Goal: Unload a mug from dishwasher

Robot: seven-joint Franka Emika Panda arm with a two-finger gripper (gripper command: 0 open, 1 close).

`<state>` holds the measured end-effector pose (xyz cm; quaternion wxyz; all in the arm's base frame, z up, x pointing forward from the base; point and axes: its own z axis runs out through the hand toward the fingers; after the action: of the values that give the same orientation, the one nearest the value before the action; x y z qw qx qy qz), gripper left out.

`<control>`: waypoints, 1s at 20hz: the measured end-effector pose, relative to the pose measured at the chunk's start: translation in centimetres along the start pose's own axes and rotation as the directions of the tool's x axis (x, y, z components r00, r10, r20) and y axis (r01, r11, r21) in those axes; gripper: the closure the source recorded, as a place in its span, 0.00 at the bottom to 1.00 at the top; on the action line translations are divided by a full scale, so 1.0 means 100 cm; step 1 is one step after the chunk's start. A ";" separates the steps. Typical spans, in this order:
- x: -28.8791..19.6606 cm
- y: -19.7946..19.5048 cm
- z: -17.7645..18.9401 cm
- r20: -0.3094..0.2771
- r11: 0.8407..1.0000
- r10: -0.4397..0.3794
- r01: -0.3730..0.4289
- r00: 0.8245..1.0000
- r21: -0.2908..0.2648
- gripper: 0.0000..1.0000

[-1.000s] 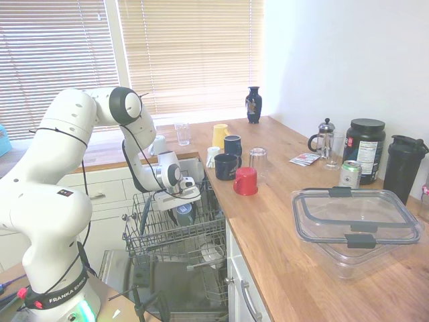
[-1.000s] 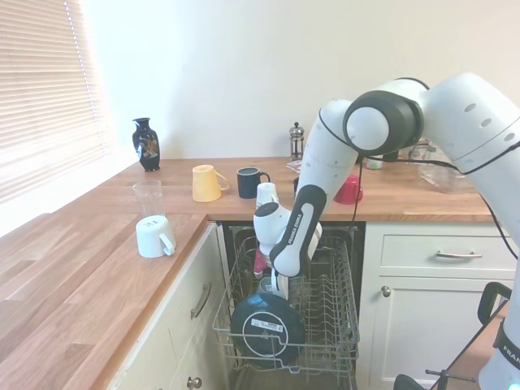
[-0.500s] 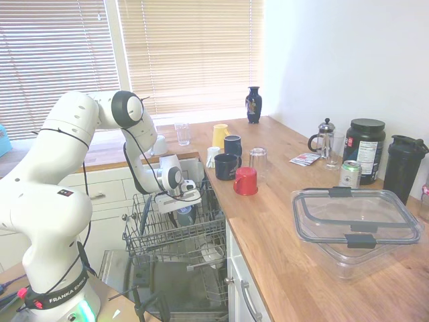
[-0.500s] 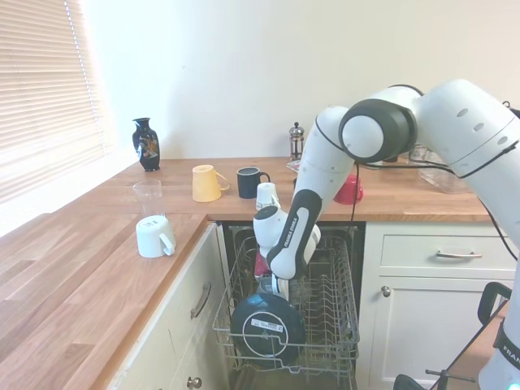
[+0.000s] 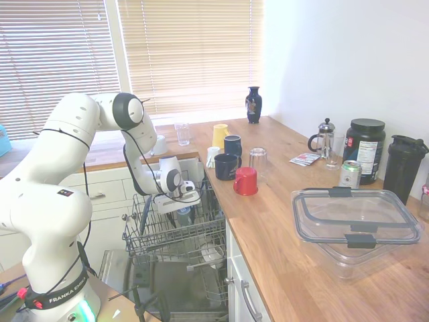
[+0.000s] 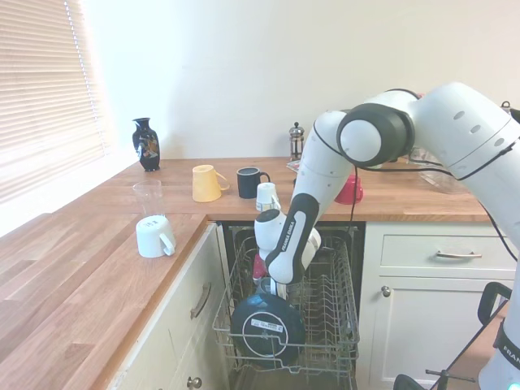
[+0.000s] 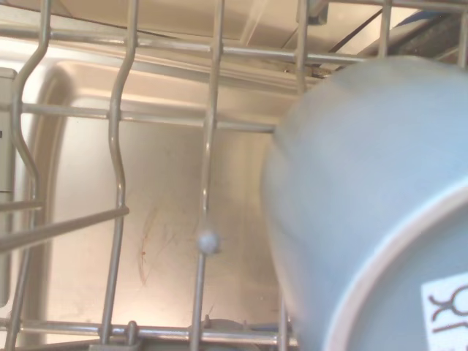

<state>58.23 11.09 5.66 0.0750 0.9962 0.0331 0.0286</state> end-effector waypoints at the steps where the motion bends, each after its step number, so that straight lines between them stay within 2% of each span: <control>1: 0.000 0.001 0.001 -0.001 1.000 0.002 -0.002 1.000 0.002 1.00; 20: 0.000 0.000 0.002 0.012 0.999 0.036 -0.036 0.999 0.033 1.00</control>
<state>58.24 11.03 5.47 0.0582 0.9979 0.0152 0.0238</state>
